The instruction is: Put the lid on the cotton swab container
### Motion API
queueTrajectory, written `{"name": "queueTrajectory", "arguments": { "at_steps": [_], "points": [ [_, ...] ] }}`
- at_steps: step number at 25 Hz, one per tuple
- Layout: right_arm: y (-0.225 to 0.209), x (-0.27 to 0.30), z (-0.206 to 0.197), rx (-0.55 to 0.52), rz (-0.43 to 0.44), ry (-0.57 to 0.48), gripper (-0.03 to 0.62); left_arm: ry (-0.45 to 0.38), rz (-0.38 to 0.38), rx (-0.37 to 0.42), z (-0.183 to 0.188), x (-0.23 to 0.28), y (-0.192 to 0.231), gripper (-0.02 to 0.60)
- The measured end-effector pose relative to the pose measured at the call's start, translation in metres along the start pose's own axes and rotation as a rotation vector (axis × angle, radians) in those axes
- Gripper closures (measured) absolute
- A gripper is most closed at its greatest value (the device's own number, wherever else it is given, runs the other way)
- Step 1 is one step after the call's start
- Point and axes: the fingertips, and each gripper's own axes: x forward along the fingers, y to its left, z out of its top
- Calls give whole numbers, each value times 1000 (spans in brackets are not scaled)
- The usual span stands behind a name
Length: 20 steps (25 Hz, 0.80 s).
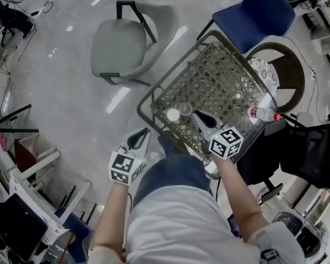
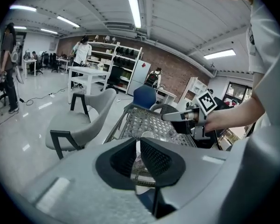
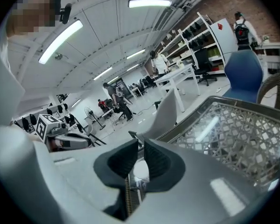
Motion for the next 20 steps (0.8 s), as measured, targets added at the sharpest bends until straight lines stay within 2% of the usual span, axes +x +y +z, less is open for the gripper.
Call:
{"name": "queueTrajectory", "arguments": {
  "at_steps": [3, 7, 10, 20],
  "points": [
    [-15, 13, -12, 17, 0, 41, 547, 51, -6, -18, -14, 18, 8, 560],
    [-34, 29, -27, 40, -13, 89, 504, 131, -22, -29, -35, 40, 15, 477],
    [-47, 35, -38, 46, -19, 125, 453, 182, -42, -21, -49, 58, 13, 457],
    [-70, 60, -67, 86, 27, 210, 433, 281, -92, 8, -80, 106, 9, 430]
  ]
}}
